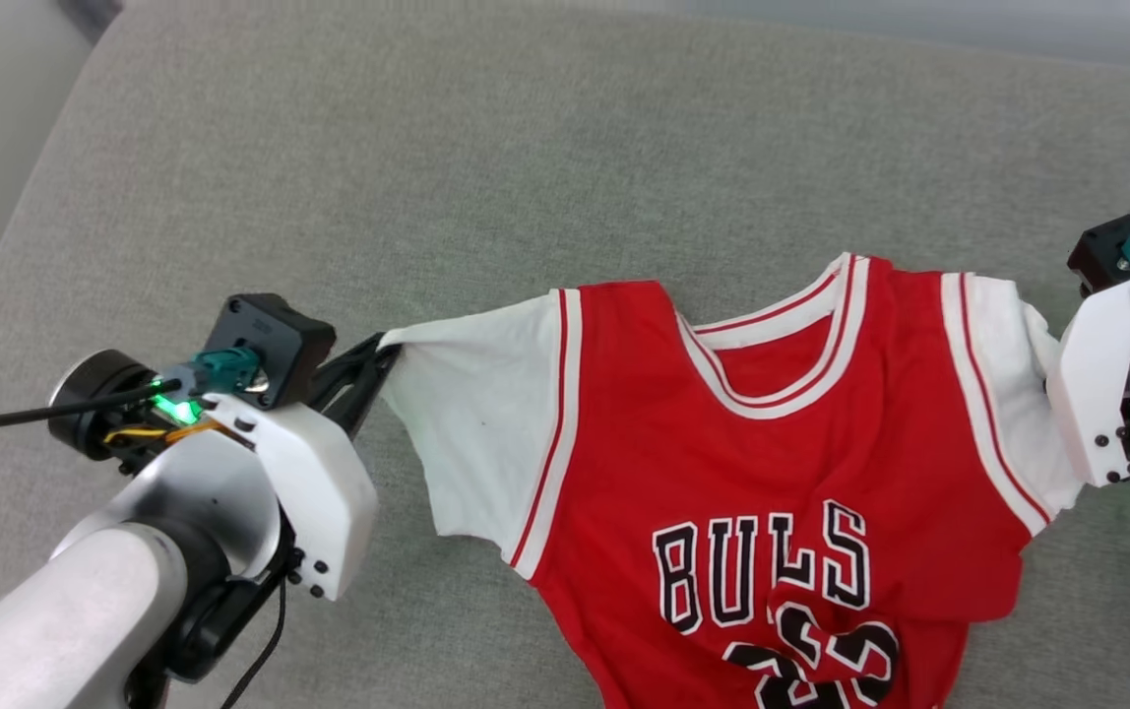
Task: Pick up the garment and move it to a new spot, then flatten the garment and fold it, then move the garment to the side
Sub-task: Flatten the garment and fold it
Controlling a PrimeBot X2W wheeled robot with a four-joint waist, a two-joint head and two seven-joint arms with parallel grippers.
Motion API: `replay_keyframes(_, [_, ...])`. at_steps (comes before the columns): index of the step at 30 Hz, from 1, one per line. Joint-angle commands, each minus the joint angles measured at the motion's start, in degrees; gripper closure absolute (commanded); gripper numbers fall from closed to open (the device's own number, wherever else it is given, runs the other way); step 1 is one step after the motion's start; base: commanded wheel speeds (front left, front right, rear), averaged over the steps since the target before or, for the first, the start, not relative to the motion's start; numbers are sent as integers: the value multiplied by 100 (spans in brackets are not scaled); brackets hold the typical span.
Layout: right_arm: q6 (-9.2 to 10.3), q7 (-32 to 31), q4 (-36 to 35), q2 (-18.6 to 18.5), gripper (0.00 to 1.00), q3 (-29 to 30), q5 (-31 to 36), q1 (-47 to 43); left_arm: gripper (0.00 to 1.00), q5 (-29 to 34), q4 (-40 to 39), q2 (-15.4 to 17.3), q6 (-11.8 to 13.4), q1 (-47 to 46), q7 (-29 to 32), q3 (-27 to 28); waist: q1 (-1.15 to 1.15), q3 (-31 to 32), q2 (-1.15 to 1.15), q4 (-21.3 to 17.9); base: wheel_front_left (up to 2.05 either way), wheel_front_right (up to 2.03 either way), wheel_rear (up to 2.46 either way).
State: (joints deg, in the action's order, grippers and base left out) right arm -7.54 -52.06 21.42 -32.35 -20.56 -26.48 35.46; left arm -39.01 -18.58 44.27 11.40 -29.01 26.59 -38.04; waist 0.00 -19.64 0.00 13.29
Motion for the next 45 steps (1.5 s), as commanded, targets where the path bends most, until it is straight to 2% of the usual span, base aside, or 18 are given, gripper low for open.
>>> replay_keyframes(1, [10, 103, 99, -71, 100, -7, -51, -14, 100, -32, -11, 23, 50, 91, -30, 48, 0, 249, 0, -163, 0, 0, 0])
replay_keyframes(8, [8, 600, -211, -237, 100, 222, -168, 129, 100, -118, -104, 237, 235, 304, -80, 250, 0, 707, 0, -380, 0, 0, 0])
replay_keyframes(17, [8, 1009, -1185, -644, 100, 599, -109, -49, 100, -179, -338, 617, 586, 542, -391, 761, 0, 1331, 0, -649, 0, 0, 0])
replay_keyframes(24, [8, 1264, -2095, -626, 100, 1151, -62, -124, 100, -203, -526, 887, 898, 495, -811, 1429, 0, 1654, 0, -857, 0, 0, 0])
replay_keyframes(30, [8, 1358, -2915, -478, 100, 1572, -47, -7, 100, -229, -705, 1085, 988, 344, -1111, 1920, 0, 1787, 0, -1026, 0, 0, 0])
replay_keyframes(32, [8, 1441, -3378, -343, 100, 1818, -1, 109, 100, -206, -765, 1109, 1081, 221, -1341, 2218, 0, 1785, 0, -1113, 0, 0, 0])
replay_keyframes(39, [8, 1517, -3762, -187, 100, 2153, 100, 419, 100, -187, -684, 1081, 1136, -146, -1686, 2601, 0, 1584, 0, -1236, 0, 0, 0])
replay_keyframes(45, [9, 1613, -3651, -93, 100, 2240, 73, 893, 100, -228, -403, 1149, 870, -821, -1760, 2722, 0, 1041, 0, -1325, 0, 0, 0])
